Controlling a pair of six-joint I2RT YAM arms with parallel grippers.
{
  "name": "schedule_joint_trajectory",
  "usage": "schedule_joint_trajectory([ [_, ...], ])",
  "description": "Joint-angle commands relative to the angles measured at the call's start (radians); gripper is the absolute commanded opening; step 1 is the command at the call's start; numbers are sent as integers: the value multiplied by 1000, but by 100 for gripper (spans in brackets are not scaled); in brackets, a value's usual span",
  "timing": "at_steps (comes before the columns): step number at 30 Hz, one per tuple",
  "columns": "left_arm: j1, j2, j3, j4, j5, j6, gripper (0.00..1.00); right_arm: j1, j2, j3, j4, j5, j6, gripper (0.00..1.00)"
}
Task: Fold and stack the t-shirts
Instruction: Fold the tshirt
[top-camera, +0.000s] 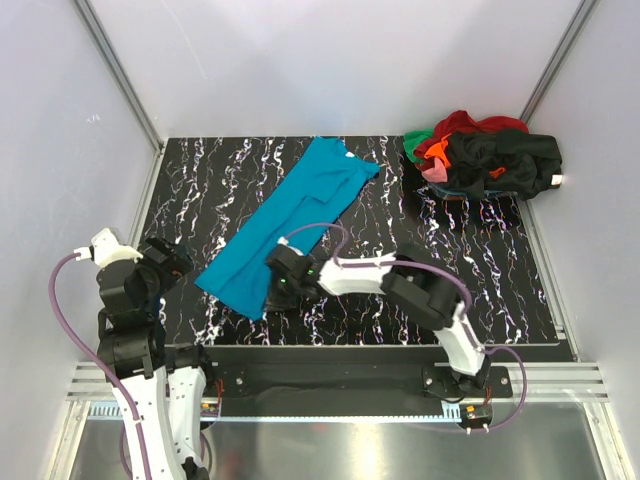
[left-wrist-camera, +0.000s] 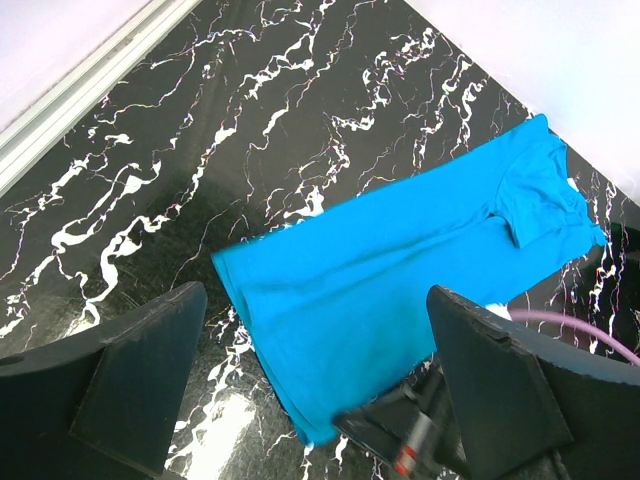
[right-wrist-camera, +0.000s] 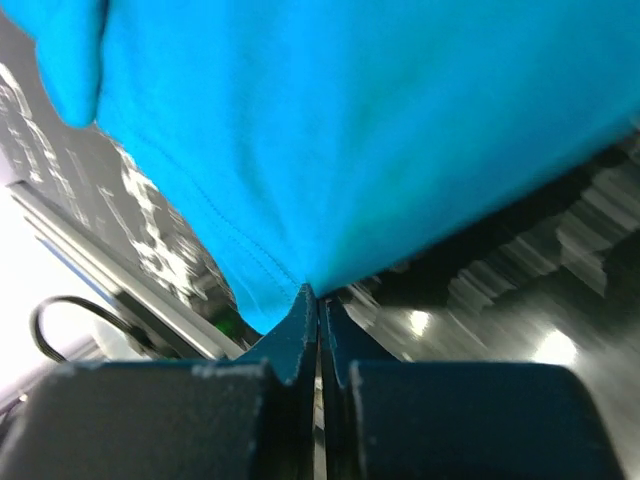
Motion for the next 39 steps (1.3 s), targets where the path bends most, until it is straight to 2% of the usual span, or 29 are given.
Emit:
schedule_joint_trajectory([
  [1,5,-9,5,37,8,19,99,-19,-112,-216,-107,112,-31,0],
  [6,5,0,7,39,16,22,99,-25,-310,-556,-98,173,-3,0],
  [9,5,0,5,37,16,24,99,-30,-494,-728,-101,190,38,0],
  [12,2,11,2,39,48,27,99,-29,-611,-877,-107,201,92,0],
  [15,-2,34,3,44,73,31,99,-29,-798,-989,-140,204,144,0],
  [22,-53,54,-3,56,116,38,99,-30,-1140,-1108,-308,245,211,0],
  [23,-67,65,-4,54,116,38,99,-30,-1178,-1115,-318,248,233,27],
  [24,-99,72,-4,54,116,36,99,-29,-1238,-1119,-347,251,237,45],
  [26,-142,99,-3,51,119,34,99,-30,-1287,-1113,-377,261,241,74],
  [29,-264,195,10,21,108,16,99,-30,-1340,-1094,-409,277,231,76],
  [30,-339,213,10,2,105,5,99,-30,-1344,-1088,-412,279,230,76],
  [32,-416,255,-1,-6,99,-47,99,-29,-1338,-1086,-409,279,228,74],
  [33,-499,261,-27,-4,94,-105,99,-29,-1322,-1083,-397,274,222,72],
  [34,-543,260,-42,-1,84,-135,97,-30,-1309,-1080,-386,271,212,72],
  [35,-636,252,-61,2,41,-166,96,-30,-1297,-1076,-377,265,207,71],
  [39,-824,228,-191,33,-47,-315,84,-30,-1214,-1079,-261,241,179,68],
])
